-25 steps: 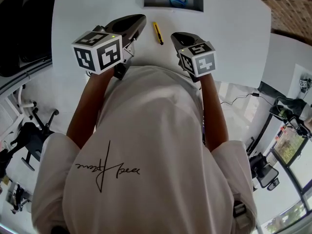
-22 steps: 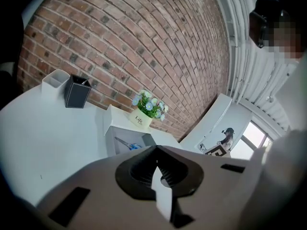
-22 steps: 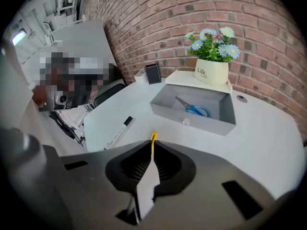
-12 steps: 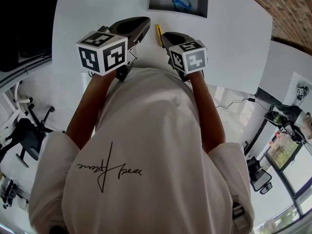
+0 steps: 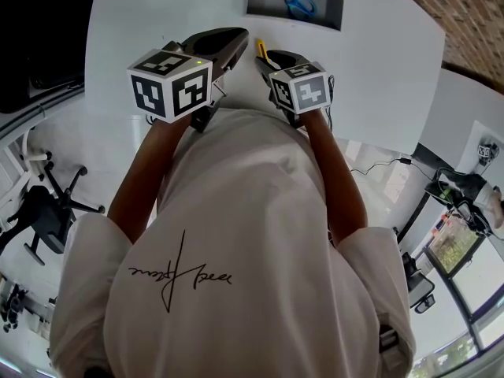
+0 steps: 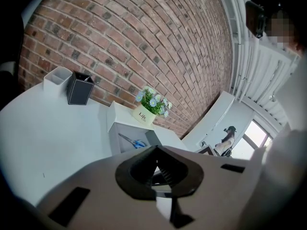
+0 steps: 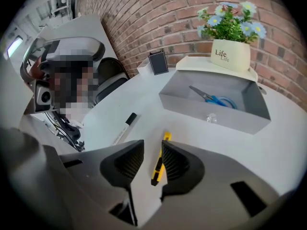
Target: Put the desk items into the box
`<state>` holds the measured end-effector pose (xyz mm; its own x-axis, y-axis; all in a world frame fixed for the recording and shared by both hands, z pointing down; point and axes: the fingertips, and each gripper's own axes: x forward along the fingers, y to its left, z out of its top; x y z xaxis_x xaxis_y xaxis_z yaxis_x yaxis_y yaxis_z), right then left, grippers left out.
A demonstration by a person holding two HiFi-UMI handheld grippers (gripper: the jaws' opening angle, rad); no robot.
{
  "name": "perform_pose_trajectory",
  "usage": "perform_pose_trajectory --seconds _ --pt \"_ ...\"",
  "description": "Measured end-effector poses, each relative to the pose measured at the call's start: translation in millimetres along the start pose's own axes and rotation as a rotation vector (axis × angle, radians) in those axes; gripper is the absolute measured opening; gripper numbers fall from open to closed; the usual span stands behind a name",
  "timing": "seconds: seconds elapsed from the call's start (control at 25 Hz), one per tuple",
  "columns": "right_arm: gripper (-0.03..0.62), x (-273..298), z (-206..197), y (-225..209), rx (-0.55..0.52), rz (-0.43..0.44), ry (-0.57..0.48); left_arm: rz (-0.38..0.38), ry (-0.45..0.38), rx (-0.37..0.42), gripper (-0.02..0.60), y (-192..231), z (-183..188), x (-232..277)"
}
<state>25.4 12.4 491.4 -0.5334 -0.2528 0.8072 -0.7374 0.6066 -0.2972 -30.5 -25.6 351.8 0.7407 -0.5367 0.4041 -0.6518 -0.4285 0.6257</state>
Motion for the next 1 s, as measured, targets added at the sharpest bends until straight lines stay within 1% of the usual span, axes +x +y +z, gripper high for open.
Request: perform_pose_trajectory --seconds 0.28,0.48,0.64,0.84,1.0 --pt "0.132 12.1 -6.8 -12.6 0.0 -0.062 0.02 0.012 0.014 -0.012 0.005 5.0 -3.0 2.1" --pt "0.132 20.5 -9.5 -15.0 0.011 -0.082 0.033 0.026 0.027 0.011 0.005 9.1 -3.9 4.6" --pt "0.132 26.7 -16.2 -17.1 0.014 -0.101 0.052 0.051 0.047 0.017 0.005 15.1 -11.6 11.0" --pt "0.126 27.4 -17.9 -16.1 -0.004 -0.117 0.064 0.075 0.107 0.081 0.005 16.0 -25.1 20.6" --pt "0.095 27.0 -19.5 -21.2 -0.027 -0.153 0.056 0.081 0.13 0.086 0.005 16.4 -33.0 24.9"
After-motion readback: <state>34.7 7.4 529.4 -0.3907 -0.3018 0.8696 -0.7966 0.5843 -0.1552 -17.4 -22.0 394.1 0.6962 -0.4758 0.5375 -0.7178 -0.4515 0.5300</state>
